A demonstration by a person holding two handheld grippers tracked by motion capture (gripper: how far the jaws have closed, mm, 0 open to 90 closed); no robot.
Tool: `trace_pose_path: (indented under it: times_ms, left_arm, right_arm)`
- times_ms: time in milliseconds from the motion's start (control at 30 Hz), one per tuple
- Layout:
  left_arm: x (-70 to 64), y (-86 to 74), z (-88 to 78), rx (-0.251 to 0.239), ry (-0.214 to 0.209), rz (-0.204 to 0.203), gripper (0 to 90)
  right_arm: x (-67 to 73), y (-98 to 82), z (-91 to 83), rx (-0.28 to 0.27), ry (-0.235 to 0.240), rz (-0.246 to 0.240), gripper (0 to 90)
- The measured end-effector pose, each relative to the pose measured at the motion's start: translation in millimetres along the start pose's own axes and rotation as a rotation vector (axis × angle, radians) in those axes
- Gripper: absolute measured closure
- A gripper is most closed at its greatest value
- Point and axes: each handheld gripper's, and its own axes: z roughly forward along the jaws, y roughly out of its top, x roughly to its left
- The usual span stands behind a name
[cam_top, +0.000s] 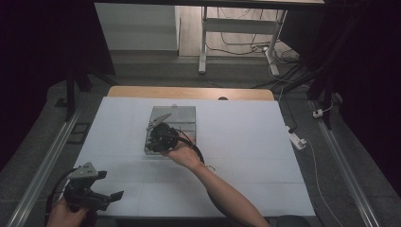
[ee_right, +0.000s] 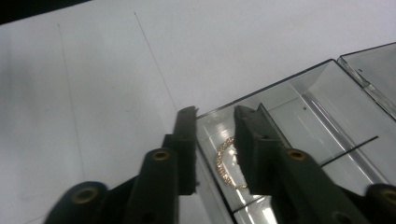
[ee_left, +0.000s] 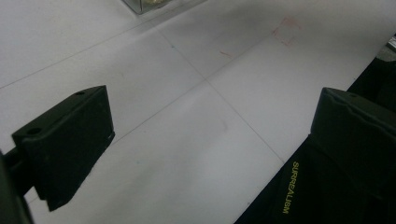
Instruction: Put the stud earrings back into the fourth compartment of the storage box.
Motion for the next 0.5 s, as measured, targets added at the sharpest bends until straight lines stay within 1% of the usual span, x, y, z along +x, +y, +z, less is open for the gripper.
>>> trace_pose_path:
  times_ms: [67, 100, 167, 267, 333, 367, 433, 467, 500]
  left_arm:
    - [0.0, 0.0, 0.0, 0.001, 0.001, -0.001, 0.0]
    - [0.1, 0.0, 0.1, 0.001, 0.001, -0.001, 0.0]
    - [0.1, 0.0, 0.1, 0.001, 0.001, -0.001, 0.0]
    - [0.2, 0.1, 0.2, 0.001, 0.001, -0.003, 0.0]
    - [0.2, 0.2, 0.3, 0.001, 0.001, -0.003, 0.0]
    - [0.2, 0.2, 0.3, 0.002, 0.002, -0.003, 0.0]
    - [0.2, 0.3, 0.3, 0.002, 0.003, -0.004, 0.0]
    - [0.3, 0.3, 0.3, 0.002, 0.003, -0.005, 0.0]
    - [0.4, 0.3, 0.4, 0.002, 0.004, -0.006, 0.0]
  right_arm:
    - [0.7, -1.8, -4.1, -0.007, 0.005, 0.011, 60.5]
    - [1.4, -2.6, -7.6, 0.004, -0.004, 0.016, 57.6]
    - [1.5, -5.7, -12.9, -0.002, -0.002, 0.024, 51.7]
    - [1.5, -11.0, -22.9, -0.009, -0.009, 0.023, 44.2]
    - [0.9, -14.3, -29.7, -0.008, -0.003, 0.037, 37.7]
    - [0.3, -16.2, -33.0, -0.012, -0.008, 0.035, 35.8]
    - [0.3, -19.9, -40.0, -0.018, -0.013, 0.049, 31.0]
    - [0.1, -21.9, -42.5, -0.018, -0.014, 0.049, 27.9]
    - [1.2, -23.4, -45.7, -0.005, -0.02, 0.063, 26.0]
